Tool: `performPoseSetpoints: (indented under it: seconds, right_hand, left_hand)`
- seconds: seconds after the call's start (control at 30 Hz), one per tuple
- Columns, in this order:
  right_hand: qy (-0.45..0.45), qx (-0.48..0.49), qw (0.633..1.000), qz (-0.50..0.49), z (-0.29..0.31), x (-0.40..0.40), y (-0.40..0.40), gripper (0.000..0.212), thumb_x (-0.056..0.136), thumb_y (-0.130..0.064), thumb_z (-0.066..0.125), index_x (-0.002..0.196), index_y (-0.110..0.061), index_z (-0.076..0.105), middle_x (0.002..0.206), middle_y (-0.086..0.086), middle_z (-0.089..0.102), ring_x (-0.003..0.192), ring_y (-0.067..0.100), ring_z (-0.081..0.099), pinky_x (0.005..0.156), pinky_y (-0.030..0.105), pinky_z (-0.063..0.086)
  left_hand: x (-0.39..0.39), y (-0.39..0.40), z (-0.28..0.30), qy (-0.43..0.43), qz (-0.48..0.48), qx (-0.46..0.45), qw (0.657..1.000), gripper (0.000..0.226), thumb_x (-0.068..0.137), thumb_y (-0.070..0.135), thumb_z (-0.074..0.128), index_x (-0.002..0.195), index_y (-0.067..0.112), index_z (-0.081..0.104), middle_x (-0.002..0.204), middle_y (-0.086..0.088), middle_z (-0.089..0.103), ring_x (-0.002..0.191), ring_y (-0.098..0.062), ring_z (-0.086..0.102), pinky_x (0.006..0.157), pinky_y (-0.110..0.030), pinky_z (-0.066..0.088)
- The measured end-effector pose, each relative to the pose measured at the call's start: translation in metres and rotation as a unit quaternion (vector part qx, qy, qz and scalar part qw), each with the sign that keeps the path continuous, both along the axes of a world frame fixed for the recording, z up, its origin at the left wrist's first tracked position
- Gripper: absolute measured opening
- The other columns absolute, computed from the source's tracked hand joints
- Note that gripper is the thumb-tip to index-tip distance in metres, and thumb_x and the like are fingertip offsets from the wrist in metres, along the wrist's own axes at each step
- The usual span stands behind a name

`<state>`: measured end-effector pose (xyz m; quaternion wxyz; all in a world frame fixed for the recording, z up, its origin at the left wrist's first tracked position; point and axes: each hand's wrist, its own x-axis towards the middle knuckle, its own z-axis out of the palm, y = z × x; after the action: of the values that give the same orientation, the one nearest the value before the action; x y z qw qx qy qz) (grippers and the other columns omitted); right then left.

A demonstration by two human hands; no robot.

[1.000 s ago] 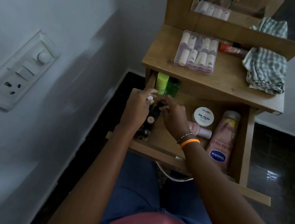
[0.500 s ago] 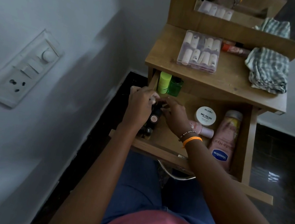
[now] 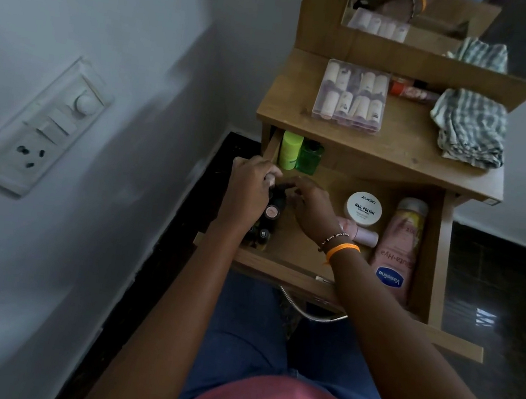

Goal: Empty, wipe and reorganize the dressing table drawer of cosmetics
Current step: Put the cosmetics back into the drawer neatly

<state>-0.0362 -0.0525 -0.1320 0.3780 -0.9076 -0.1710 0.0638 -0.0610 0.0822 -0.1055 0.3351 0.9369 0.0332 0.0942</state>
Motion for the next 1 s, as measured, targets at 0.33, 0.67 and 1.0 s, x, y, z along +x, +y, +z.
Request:
performPoseSetpoints:
  seconds: [0.33, 0.67, 1.0]
  right_hand:
    - [-0.191, 0.155, 0.949, -0.198, 0.048, 0.006, -0.029, 0.026, 0.078, 0.009, 0.042, 0.081, -0.005, 0.064, 0.081, 0.009, 0.066, 0.075, 0.016, 0.059, 0.067, 0.016, 0.04]
    - [-0.104, 0.024, 0.969, -0.225, 0.064, 0.056, -0.062, 0.045, 0.082, 0.004, 0.047, 0.127, 0.001, 0.046, 0.122, 0.022, 0.053, 0.114, 0.037, 0.046, 0.1, 0.043, 0.036]
    - [-0.127, 0.103, 0.967, -0.196, 0.06, 0.053, -0.076, 0.038, 0.081, 0.004, 0.045, 0.112, -0.008, 0.064, 0.112, 0.011, 0.067, 0.106, 0.029, 0.058, 0.092, 0.041, 0.046]
  left_hand:
    - [0.01, -0.001, 0.013, -0.025, 0.017, -0.071, 0.997, 0.016, 0.088, 0.004, 0.056, 0.095, 0.013, 0.068, 0.096, -0.004, 0.062, 0.09, -0.023, 0.06, 0.079, -0.032, 0.049]
    - [0.068, -0.052, 0.066, 0.04, 0.039, -0.11, 0.992, 0.048, 0.097, 0.019, 0.047, 0.143, 0.01, 0.036, 0.144, -0.009, 0.043, 0.133, -0.023, 0.04, 0.106, -0.029, 0.034]
    - [0.082, -0.063, 0.087, 0.138, 0.128, -0.282, 0.941, 0.044, 0.095, 0.029, 0.046, 0.132, 0.006, 0.051, 0.128, -0.008, 0.059, 0.108, -0.022, 0.058, 0.07, -0.024, 0.044]
